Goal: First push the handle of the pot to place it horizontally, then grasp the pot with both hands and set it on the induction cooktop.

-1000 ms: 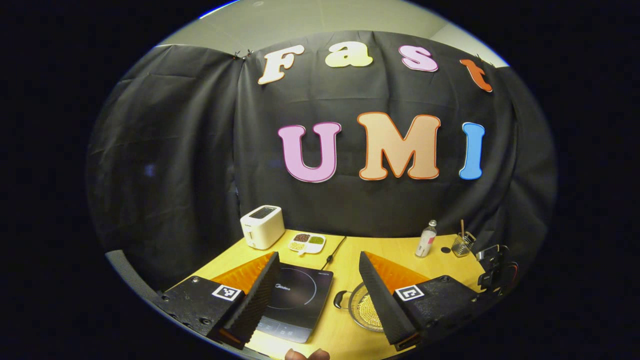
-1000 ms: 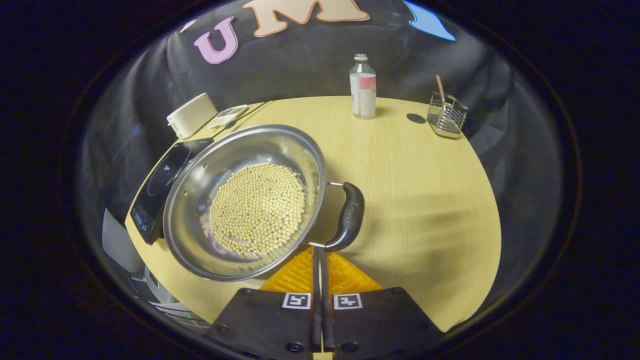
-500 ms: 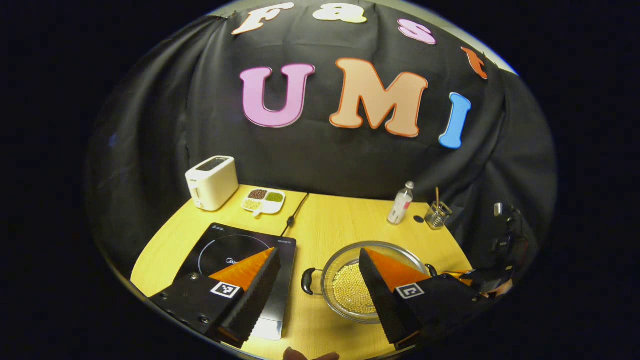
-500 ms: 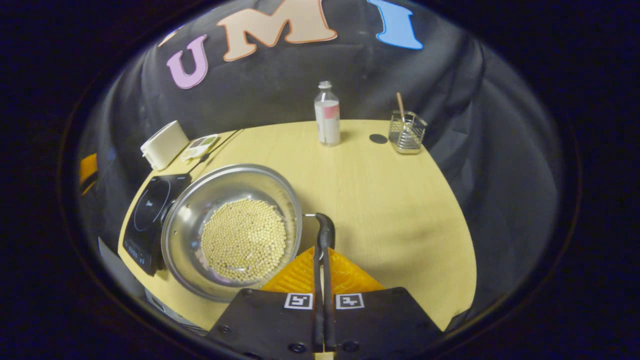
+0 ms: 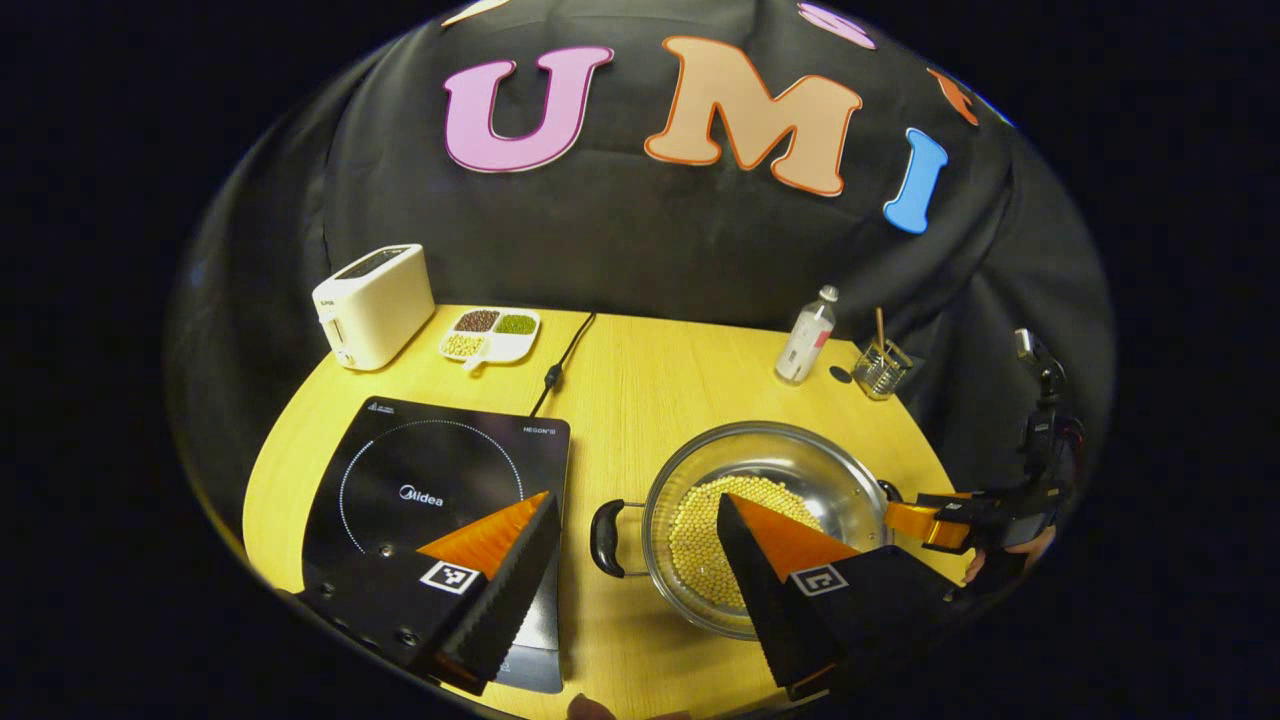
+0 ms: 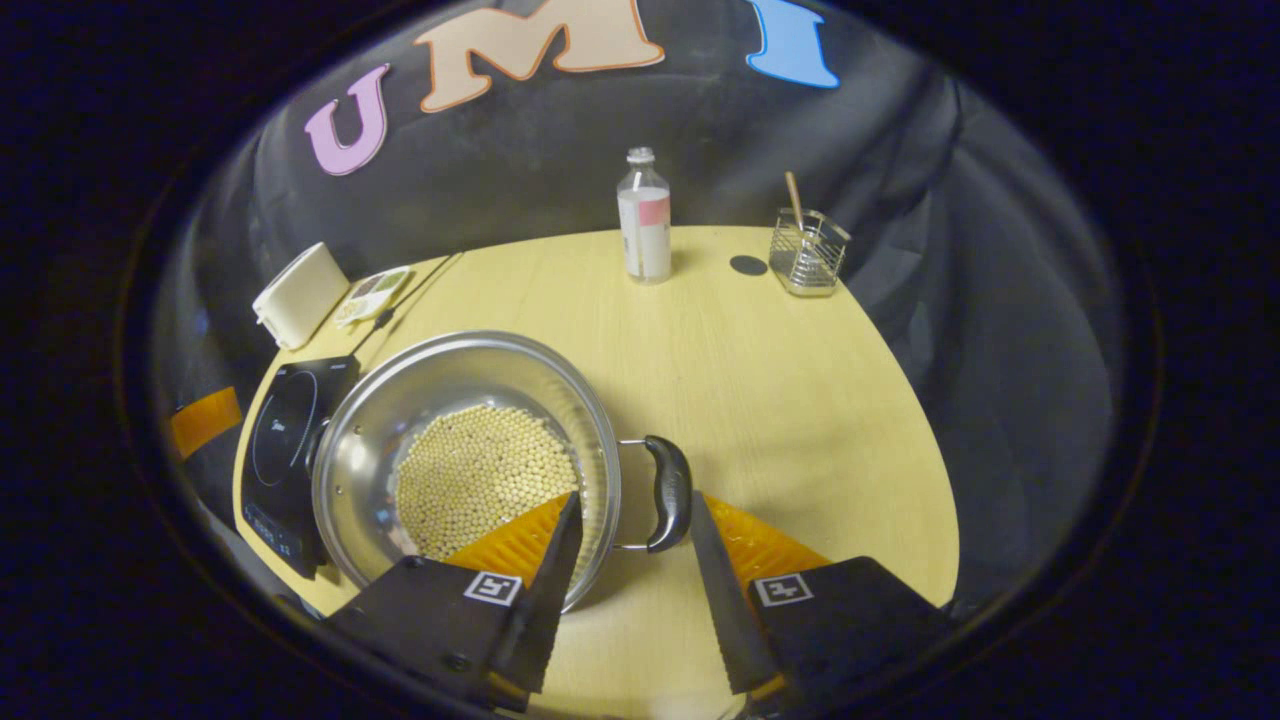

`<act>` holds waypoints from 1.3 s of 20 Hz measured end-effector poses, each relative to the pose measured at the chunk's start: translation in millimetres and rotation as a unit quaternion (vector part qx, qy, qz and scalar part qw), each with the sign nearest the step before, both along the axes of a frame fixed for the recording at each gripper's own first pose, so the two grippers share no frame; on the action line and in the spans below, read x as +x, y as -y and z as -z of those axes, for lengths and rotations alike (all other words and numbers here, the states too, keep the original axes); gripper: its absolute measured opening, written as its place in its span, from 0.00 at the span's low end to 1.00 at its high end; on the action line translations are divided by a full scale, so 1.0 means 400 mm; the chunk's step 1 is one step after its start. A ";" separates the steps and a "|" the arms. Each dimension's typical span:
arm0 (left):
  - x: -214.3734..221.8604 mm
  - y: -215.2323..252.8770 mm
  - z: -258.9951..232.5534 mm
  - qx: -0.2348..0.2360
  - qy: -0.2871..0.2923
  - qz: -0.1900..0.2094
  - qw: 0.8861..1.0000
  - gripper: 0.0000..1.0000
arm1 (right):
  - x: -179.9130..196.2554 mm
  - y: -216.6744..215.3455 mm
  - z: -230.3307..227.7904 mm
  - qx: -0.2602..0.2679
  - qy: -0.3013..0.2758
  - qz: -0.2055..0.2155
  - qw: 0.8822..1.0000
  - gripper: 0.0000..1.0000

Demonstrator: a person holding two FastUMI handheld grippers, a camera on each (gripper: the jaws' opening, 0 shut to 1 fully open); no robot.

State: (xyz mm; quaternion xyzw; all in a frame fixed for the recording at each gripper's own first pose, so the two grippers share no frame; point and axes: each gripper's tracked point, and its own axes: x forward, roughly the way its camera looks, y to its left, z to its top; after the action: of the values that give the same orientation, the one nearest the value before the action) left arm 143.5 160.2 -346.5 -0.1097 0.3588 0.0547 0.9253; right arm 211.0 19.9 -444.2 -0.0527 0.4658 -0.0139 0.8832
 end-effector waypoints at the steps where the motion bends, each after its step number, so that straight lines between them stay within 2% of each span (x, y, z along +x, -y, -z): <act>1: 0.002 -0.003 0.020 0.000 -0.007 0.002 1.000 0.97 | 0.007 0.007 0.005 -0.004 -0.002 0.005 1.000 0.70; 6: 0.013 -0.015 0.124 0.002 -0.048 0.002 0.999 0.96 | 0.021 0.013 0.044 -0.016 -0.017 0.008 1.000 0.70; 7: 0.021 -0.016 0.143 0.003 -0.054 0.004 0.999 0.96 | 0.026 0.011 0.052 -0.017 -0.019 0.008 1.000 0.72; 11: 0.026 -0.005 0.219 0.010 -0.088 0.021 0.996 0.96 | 0.031 0.010 0.083 -0.025 -0.029 0.004 0.999 0.70; 12: 0.026 -0.001 0.232 0.010 -0.095 0.023 0.995 0.95 | 0.031 0.008 0.080 -0.026 -0.030 0.005 0.999 0.72; 15: 0.018 0.003 0.268 0.013 -0.109 0.023 0.994 0.95 | 0.035 -0.001 0.091 -0.022 -0.032 0.003 0.999 0.70; 16: 0.016 0.008 0.281 0.011 -0.115 0.024 0.993 0.94 | 0.038 0.002 0.090 -0.021 -0.030 0.001 0.999 0.63; 17: 0.012 0.012 0.294 0.012 -0.123 0.024 0.992 0.94 | 0.039 0.002 0.091 -0.021 -0.030 0.000 0.999 0.63; 19: 0.012 0.020 0.313 0.014 -0.132 0.027 0.991 0.90 | 0.036 0.001 0.088 -0.017 -0.031 -0.002 0.999 0.63; 20: 0.014 0.020 0.321 0.019 -0.135 0.026 0.990 0.85 | 0.038 0.002 0.092 -0.014 -0.032 -0.002 0.999 0.64; 23: 0.004 0.009 0.343 0.024 -0.146 0.021 0.989 0.78 | 0.040 -0.001 0.092 -0.007 -0.030 -0.004 1.000 0.55; 24: 0.015 0.008 0.340 0.022 -0.135 0.018 0.990 0.77 | 0.043 0.001 0.095 -0.009 -0.030 -0.004 1.000 0.60; 25: 0.009 0.008 0.341 0.017 -0.140 0.017 0.990 0.75 | 0.041 0.000 0.090 -0.008 -0.029 -0.003 1.000 0.51; 26: 0.009 0.011 0.334 0.013 -0.143 0.020 0.989 0.70 | 0.037 -0.004 0.082 -0.006 -0.030 0.002 1.000 0.51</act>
State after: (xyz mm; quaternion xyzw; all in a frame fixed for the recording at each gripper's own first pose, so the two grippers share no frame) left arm 147.2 155.9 -480.2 -0.0811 0.4886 0.0557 0.8669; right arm 225.7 21.6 -477.0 -0.0577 0.4919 -0.0167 0.8686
